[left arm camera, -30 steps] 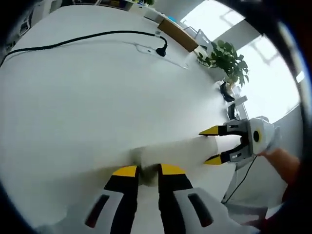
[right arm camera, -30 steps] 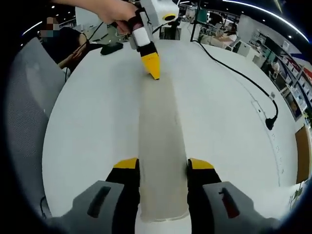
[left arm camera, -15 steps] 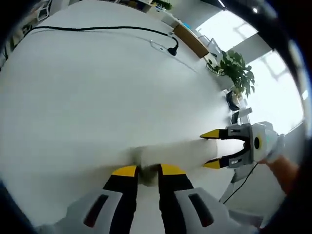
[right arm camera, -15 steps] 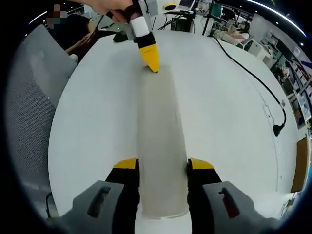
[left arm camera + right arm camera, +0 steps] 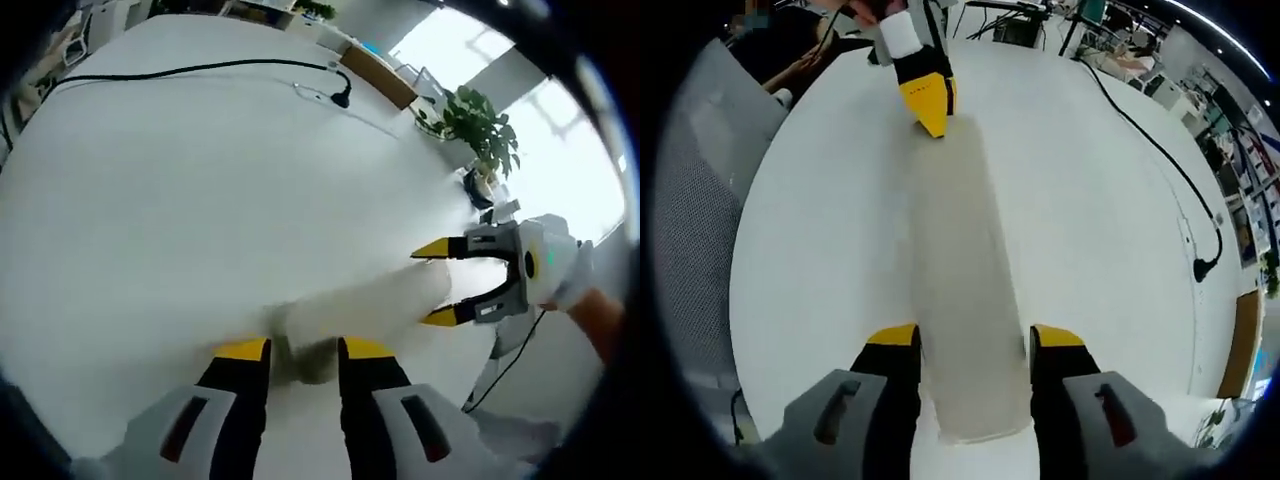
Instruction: Arrange the utensils inside the cutlery case until each visible utensil rests in its matching compartment.
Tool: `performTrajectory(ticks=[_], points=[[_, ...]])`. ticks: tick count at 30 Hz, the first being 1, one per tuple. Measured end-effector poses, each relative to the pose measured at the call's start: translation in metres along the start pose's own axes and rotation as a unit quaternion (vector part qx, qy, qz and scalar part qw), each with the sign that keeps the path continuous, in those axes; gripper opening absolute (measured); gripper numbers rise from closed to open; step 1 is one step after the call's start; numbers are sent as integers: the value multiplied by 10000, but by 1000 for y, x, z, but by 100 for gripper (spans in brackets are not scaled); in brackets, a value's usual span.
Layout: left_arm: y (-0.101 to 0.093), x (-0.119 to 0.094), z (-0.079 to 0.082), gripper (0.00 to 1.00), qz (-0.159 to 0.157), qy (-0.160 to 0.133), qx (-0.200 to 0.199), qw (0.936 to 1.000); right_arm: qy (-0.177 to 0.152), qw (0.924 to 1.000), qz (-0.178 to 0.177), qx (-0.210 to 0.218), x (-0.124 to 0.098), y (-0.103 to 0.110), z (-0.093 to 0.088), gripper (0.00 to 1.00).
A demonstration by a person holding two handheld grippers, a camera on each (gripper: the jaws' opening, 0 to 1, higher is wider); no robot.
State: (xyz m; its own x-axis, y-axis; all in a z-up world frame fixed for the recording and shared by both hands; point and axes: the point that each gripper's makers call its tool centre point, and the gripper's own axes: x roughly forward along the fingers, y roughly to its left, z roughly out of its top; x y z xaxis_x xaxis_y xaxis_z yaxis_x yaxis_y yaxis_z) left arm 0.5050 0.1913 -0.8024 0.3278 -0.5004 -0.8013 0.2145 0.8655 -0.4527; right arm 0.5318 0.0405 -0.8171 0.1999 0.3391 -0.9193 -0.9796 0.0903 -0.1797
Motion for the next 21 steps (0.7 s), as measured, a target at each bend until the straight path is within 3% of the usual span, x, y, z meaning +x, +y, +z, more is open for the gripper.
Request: performTrajectory(ticks=[2,4,8,14,19,21], points=[[0,-3,0,30,-20,-60,-17,10000,-1,9998,-55,187,-5,-1,-3,50],[0,-6,1,31,8,-109,-18,9999,-67,9993,32,362,-9,4,-5,47],[6,-12,5,35,166,-328,90,9993,-105,9992,-88,365,-7,8,-10,39],[7,-21,8,34,320,-525,214,9979,-51,9994,-237,258,-3,6,-10,39],[-8,-41,12,36,72,-802,374,9961,-50,9992,-232,319,-4,6,-9,39],[-20,-50,11,36,-144,-879,686,9937,-3,9998,-186,118,-5,8,-10,38]])
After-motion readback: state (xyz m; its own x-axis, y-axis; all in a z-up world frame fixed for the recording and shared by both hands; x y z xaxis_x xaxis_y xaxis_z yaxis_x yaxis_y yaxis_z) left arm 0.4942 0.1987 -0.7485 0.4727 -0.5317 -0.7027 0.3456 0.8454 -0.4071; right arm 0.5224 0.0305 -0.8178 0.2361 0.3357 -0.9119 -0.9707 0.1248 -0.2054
